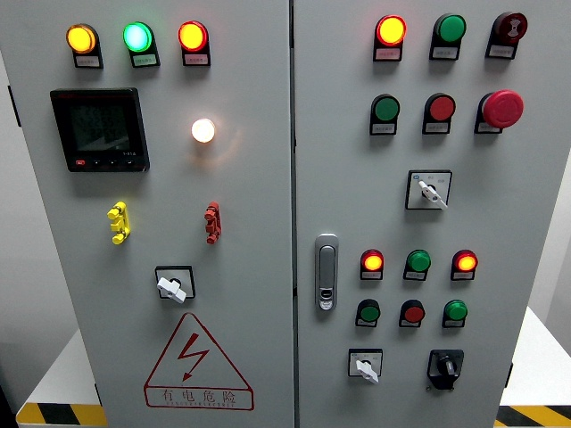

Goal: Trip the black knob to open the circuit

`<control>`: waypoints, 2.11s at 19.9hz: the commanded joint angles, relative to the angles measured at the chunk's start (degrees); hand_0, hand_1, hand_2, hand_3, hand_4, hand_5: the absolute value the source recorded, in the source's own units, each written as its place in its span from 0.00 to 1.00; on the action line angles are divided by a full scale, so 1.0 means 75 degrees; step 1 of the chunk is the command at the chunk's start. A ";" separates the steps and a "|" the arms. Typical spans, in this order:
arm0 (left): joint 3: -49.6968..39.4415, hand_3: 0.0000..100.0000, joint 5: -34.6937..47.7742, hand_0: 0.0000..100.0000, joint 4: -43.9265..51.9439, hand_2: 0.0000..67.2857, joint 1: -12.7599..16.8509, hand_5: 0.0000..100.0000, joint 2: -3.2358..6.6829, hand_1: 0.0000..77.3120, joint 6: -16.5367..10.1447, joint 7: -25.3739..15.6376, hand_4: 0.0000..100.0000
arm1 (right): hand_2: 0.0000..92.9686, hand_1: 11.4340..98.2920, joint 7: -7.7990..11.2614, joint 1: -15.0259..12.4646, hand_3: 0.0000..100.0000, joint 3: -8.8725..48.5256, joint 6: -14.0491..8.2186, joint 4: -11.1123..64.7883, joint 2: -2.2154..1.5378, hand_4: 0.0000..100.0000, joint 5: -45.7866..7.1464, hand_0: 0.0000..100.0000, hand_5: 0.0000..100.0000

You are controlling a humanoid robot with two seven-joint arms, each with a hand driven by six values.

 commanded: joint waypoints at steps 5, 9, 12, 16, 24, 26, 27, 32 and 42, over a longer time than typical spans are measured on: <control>0.0001 0.21 0.0000 0.00 0.0000 0.19 -0.0006 0.01 0.0004 0.04 0.0000 0.0001 0.07 | 0.00 0.40 -0.0064 -0.0373 0.28 -0.1333 -0.1447 0.2995 0.0001 0.31 0.0027 0.82 0.47; 0.0001 0.21 0.0000 0.00 0.0000 0.19 -0.0006 0.01 0.0004 0.04 0.0000 0.0001 0.07 | 0.00 0.41 -0.0146 -0.0420 0.43 -0.1322 -0.1611 0.3887 0.0013 0.50 0.0027 0.83 0.61; 0.0001 0.21 0.0000 0.00 0.0000 0.19 -0.0006 0.01 -0.0007 0.04 0.0000 0.0001 0.07 | 0.00 0.42 -0.0263 -0.0339 0.53 -0.1310 -0.1635 0.4379 0.0095 0.64 0.0027 0.84 0.69; 0.0001 0.21 0.0000 0.00 0.0000 0.19 0.0005 0.01 -0.0007 0.04 0.0000 0.0001 0.07 | 0.00 0.43 -0.0404 0.0082 0.72 -0.1264 -0.1904 0.4674 0.0095 0.79 0.0039 0.85 0.89; 0.0001 0.21 0.0000 0.00 0.0000 0.19 0.0005 0.01 0.0004 0.04 0.0000 0.0001 0.07 | 0.00 0.63 -0.0650 0.0833 0.82 -0.1018 -0.2350 0.4674 0.0130 0.90 0.0543 1.00 1.00; 0.0001 0.21 0.0000 0.00 0.0000 0.19 -0.0006 0.01 0.0004 0.04 0.0000 0.0001 0.07 | 0.00 0.73 -0.0662 0.0915 0.80 -0.1006 -0.2361 0.4685 0.0130 0.88 0.0578 1.00 1.00; 0.0001 0.21 0.0000 0.00 0.0000 0.19 -0.0006 0.01 0.0004 0.04 0.0000 0.0001 0.07 | 0.00 0.74 -0.0673 0.0951 0.80 -0.0971 -0.2362 0.4709 0.0130 0.88 0.0578 1.00 1.00; 0.0001 0.21 0.0000 0.00 0.0000 0.19 0.0005 0.01 0.0004 0.04 0.0000 0.0001 0.07 | 0.00 0.87 -0.0790 0.1196 0.80 -0.0959 -0.2362 0.4779 0.0154 0.90 0.0729 1.00 1.00; 0.0001 0.21 0.0000 0.00 0.0000 0.19 -0.0006 0.01 0.0004 0.04 0.0000 0.0001 0.07 | 0.00 0.91 -0.0955 0.1443 0.81 -0.0959 -0.2385 0.4767 0.0165 0.92 0.1046 0.97 1.00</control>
